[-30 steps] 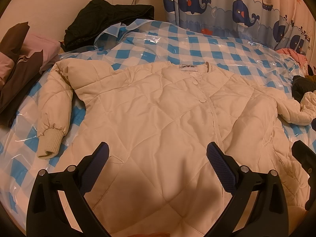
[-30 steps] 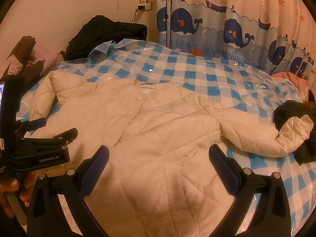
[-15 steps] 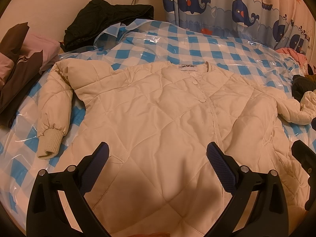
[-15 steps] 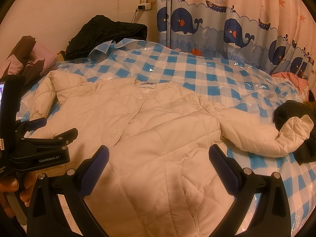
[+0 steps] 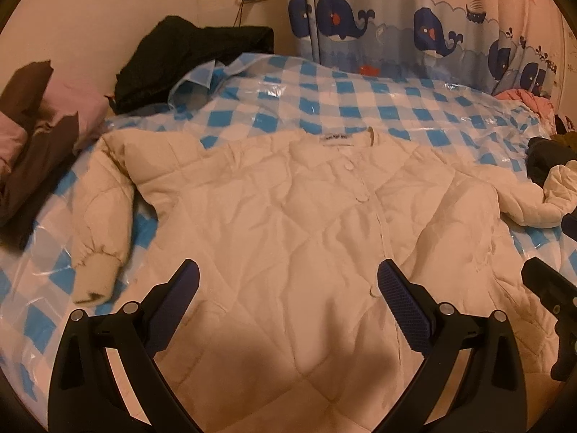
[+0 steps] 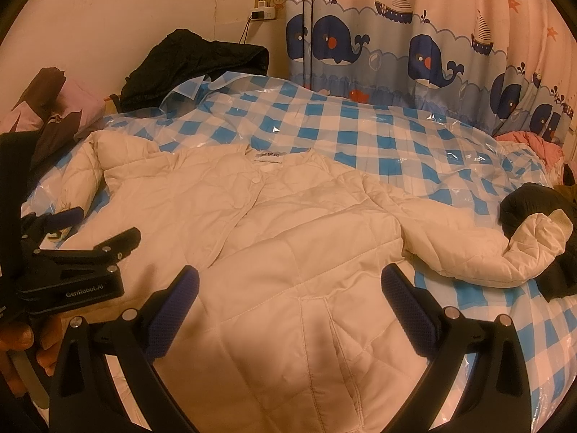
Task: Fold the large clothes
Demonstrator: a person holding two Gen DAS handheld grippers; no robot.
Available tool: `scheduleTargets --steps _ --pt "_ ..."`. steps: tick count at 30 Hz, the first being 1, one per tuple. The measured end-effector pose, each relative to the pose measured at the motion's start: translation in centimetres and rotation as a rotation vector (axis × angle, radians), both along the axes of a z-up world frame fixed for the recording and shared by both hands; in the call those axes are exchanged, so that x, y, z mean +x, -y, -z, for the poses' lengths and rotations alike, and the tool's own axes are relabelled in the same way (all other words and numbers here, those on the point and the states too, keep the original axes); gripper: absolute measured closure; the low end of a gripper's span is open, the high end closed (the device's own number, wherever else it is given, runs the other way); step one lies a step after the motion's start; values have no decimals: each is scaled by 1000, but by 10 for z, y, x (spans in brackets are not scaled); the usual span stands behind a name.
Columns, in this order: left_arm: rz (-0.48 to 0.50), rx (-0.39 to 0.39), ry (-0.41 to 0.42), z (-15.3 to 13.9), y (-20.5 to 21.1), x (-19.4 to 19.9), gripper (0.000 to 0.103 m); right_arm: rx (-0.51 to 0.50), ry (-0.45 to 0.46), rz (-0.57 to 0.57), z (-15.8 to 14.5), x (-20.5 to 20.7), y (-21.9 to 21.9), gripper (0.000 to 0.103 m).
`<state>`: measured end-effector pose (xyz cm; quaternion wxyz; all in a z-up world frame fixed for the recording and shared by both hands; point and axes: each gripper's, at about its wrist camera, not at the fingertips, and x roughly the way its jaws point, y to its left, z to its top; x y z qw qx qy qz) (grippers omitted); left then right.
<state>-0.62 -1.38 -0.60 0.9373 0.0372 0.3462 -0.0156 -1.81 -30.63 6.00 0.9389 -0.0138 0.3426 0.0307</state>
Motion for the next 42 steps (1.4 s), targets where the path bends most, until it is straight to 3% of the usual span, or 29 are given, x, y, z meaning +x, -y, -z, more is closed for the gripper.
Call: scheduleTargets --steps 6,10,12,22,31,34,36,39,42 --pt "-62 -103 -54 -2 -21 6 8 -2 -1 0 0 0 0 6" --pt "-113 -1 -27 -7 -20 7 8 -1 0 1 0 0 1 6" --pt "-134 12 -36 -8 -21 9 8 1 0 2 -2 0 2 6" --pt "-47 -64 -77 -4 -21 12 8 1 1 1 -2 0 3 6" --pt "-17 -57 -99 -1 -9 15 8 19 1 5 -5 3 11 6" --pt "-29 -87 -119 0 -14 21 8 108 -7 37 -16 13 50 6" --pt "-32 -113 -132 0 -16 23 8 201 -8 93 -26 21 104 6" --pt "-33 -124 -138 2 -16 24 8 294 -23 253 -32 26 205 6" --pt "-31 -115 -151 5 -13 27 8 513 -83 448 -12 19 317 6"
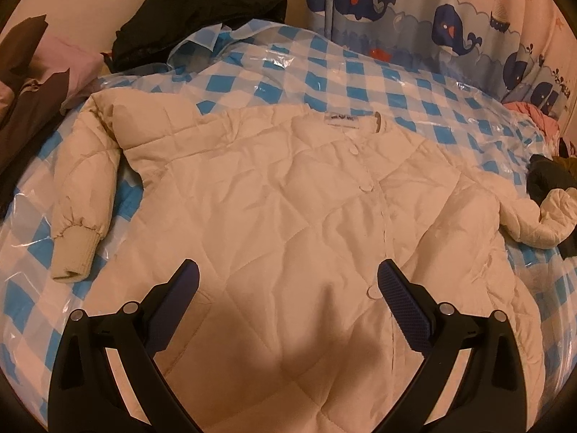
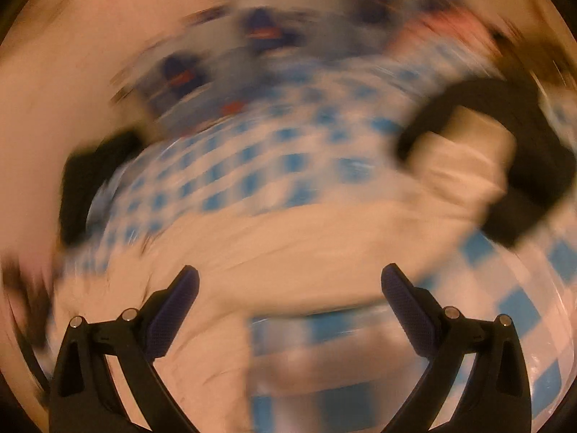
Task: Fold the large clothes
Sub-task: 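Grasp the ribbed cuff of a jacket sleeve with the right tool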
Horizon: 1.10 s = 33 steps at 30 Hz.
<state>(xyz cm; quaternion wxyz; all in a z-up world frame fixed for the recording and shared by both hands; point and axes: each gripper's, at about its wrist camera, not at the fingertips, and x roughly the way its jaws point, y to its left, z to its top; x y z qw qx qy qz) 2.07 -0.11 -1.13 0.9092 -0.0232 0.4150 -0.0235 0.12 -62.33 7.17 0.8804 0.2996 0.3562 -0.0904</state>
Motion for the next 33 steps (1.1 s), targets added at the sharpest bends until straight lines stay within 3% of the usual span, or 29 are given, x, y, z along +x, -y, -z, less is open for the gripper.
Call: scheduleTargets --steps 3,6,9,13,14,16,17,18,20,23,25,27,29,31,33 --pt "7 -8 -21 4 5 4 8 207 -42 160 36 -14 79 6" --pt "12 -11 -37 9 12 7 8 370 -18 221 64 -9 123 6" --pt "21 13 -48 14 21 11 8 528 50 238 82 9 146 6" --pt "31 32 -55 19 30 15 8 624 54 227 105 45 156 6" --pt "33 37 -57 20 32 16 8 635 61 216 109 53 158 10" --pt "36 45 -59 22 35 16 8 593 90 191 105 62 159 53" --pt "37 48 -63 23 36 17 8 591 115 160 101 65 158 83" --pt "39 48 -64 24 36 17 8 586 154 135 94 67 158 85" --pt "42 52 -65 25 38 17 8 464 233 67 58 69 153 89" --pt "45 41 -55 23 38 15 8 364 449 -34 -3 50 144 89" --pt "46 35 -52 22 39 14 8 290 541 -56 -26 38 140 90" --pt "55 34 -54 22 40 14 8 282 483 -8 -13 42 149 90" --pt "63 47 -57 24 41 13 8 311 364 65 21 53 163 87" --pt "63 51 -59 25 40 13 8 456 255 120 70 62 178 80" --pt "57 44 -61 24 37 13 8 538 224 165 94 64 184 52"
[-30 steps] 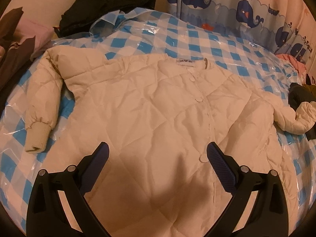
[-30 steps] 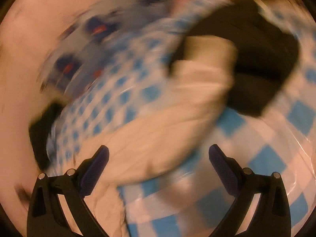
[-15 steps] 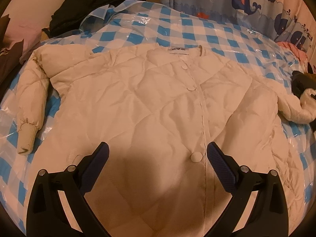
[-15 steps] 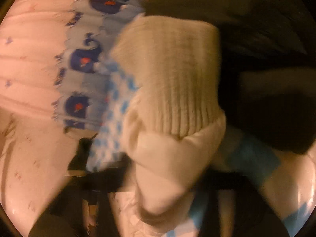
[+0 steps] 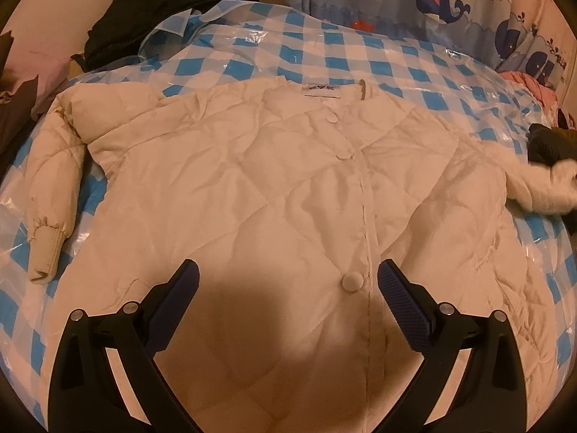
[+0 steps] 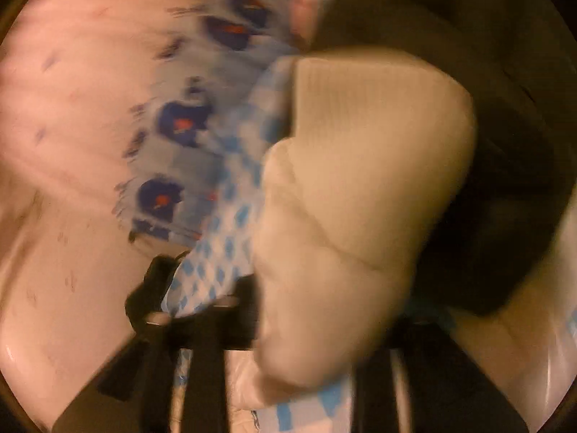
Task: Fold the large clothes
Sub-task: 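Grasp the ribbed cuff of a jacket sleeve with the right tool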
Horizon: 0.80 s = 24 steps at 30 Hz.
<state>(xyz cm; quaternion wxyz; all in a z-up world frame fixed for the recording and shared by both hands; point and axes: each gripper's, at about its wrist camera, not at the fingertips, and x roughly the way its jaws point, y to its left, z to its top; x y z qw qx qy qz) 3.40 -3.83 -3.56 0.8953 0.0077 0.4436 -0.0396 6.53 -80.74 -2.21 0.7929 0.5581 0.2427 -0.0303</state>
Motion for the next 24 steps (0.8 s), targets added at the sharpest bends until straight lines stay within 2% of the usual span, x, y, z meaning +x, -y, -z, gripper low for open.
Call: scheduleTargets --steps 2,3,5,6,7,8,9,13,14,15,16,18,21,24 --pt "-6 -13 -7 0 -2 2 8 58 65 15 5 3 4 36" --pt "-6 -23 -12 1 -3 2 8 82 94 25 3 8 6 32" --pt "-4 -31 -19 3 -2 3 8 134 91 63 5 15 9 32" --pt "-4 -25 -19 3 -1 4 8 148 84 77 11 11 10 35" --pt "-3 -21 -18 3 0 4 8 143 73 71 12 12 9 48" --pt "-1 -19 -15 3 0 4 8 104 47 63 7 17 6 86" --pt "-1 -18 -11 2 0 3 8 73 59 57 -3 18 2 87" --pt "-11 -24 7 -4 -4 1 8 -75 212 38 -48 0 -14 88" --pt "-10 -29 5 -4 -5 1 8 -107 173 56 -48 -1 -13 88" --pt "-10 -35 0 -4 -5 0 8 -86 120 66 -42 4 -6 88" --pt "-9 -35 -4 -4 -6 0 8 -33 38 90 -24 9 4 88" --pt "-4 -21 -7 -5 -7 0 8 31 -51 131 -4 11 15 88" --pt "-3 -1 -1 -7 -13 -3 8 37 -29 156 -7 19 11 88" --pt "-26 -14 3 -12 -30 -6 8 -10 53 138 -45 39 -6 88"
